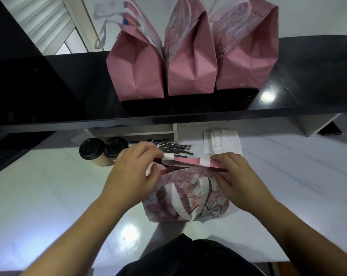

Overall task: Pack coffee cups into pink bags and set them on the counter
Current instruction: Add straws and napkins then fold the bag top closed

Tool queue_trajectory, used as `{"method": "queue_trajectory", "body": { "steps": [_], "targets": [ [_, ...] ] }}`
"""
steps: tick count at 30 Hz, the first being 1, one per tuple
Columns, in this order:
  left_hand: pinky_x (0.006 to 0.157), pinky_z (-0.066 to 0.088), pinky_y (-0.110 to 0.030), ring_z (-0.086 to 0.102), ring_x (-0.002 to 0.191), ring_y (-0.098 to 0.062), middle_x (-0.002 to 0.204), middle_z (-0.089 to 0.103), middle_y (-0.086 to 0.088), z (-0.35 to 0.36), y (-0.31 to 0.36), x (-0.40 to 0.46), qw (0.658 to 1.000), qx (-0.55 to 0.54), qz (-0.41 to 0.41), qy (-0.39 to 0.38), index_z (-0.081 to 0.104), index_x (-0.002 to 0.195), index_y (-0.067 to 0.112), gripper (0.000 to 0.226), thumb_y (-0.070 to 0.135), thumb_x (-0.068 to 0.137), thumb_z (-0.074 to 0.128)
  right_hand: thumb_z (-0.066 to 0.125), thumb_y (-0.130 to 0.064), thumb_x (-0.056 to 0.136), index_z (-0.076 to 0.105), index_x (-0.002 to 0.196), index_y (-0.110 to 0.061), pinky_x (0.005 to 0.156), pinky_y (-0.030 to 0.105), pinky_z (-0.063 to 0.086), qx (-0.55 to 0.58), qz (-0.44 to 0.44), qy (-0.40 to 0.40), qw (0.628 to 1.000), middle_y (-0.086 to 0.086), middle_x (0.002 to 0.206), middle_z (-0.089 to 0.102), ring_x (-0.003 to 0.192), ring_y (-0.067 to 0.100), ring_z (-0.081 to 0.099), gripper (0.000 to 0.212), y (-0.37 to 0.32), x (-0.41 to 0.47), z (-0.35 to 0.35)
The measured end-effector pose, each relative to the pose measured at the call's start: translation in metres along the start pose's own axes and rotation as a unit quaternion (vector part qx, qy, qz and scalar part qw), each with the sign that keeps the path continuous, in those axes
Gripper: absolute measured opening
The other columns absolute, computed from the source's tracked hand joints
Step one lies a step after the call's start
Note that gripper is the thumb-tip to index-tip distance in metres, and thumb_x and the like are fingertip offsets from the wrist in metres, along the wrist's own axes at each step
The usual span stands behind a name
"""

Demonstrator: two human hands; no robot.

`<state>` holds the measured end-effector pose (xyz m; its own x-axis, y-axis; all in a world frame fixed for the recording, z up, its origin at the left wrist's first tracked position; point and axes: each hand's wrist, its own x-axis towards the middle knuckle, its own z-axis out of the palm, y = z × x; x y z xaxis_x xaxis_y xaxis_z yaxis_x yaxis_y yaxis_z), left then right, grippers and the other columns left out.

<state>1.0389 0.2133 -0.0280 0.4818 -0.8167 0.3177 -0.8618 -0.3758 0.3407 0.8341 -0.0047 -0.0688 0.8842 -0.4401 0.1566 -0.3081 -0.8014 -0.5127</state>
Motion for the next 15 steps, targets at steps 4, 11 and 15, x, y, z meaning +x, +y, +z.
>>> {"method": "queue_trajectory", "body": {
  "steps": [4, 11, 15],
  "targets": [
    [0.087, 0.051, -0.038, 0.062, 0.099, -0.017, 0.117, 0.060, 0.013, -0.003, 0.005, 0.016, 0.999, -0.012, -0.013, -0.030, 0.053, 0.122, 0.034, 0.044, 0.009, 0.089, 0.069, 0.065, -0.032, 0.095, 0.053, 0.136, -0.028, 0.094, 0.024, 0.042, 0.020, 0.014, -0.019, 1.000, -0.012, 0.128, 0.056, 0.117, 0.010, 0.048, 0.043, 0.003, 0.000, 0.000],
    [0.099, 0.050, -0.037, 0.053, 0.116, -0.004, 0.128, 0.058, 0.025, -0.003, -0.001, 0.038, 0.987, -0.047, 0.035, -0.149, 0.065, 0.130, 0.044, 0.036, 0.024, 0.101, 0.063, 0.067, -0.025, 0.095, 0.053, 0.136, -0.028, 0.095, 0.025, 0.042, 0.029, 0.013, -0.033, 0.999, -0.013, 0.127, 0.054, 0.118, 0.011, 0.048, 0.043, 0.006, 0.005, 0.000],
    [0.089, 0.053, -0.025, 0.055, 0.109, 0.007, 0.116, 0.053, 0.037, -0.001, -0.007, 0.040, 0.985, -0.094, -0.016, -0.145, 0.063, 0.126, 0.048, 0.027, 0.043, 0.100, 0.055, 0.066, -0.029, 0.097, 0.055, 0.135, -0.028, 0.095, 0.024, 0.041, 0.028, 0.017, -0.042, 0.999, -0.013, 0.128, 0.055, 0.117, 0.011, 0.047, 0.040, 0.006, 0.007, 0.000]
  ]
}}
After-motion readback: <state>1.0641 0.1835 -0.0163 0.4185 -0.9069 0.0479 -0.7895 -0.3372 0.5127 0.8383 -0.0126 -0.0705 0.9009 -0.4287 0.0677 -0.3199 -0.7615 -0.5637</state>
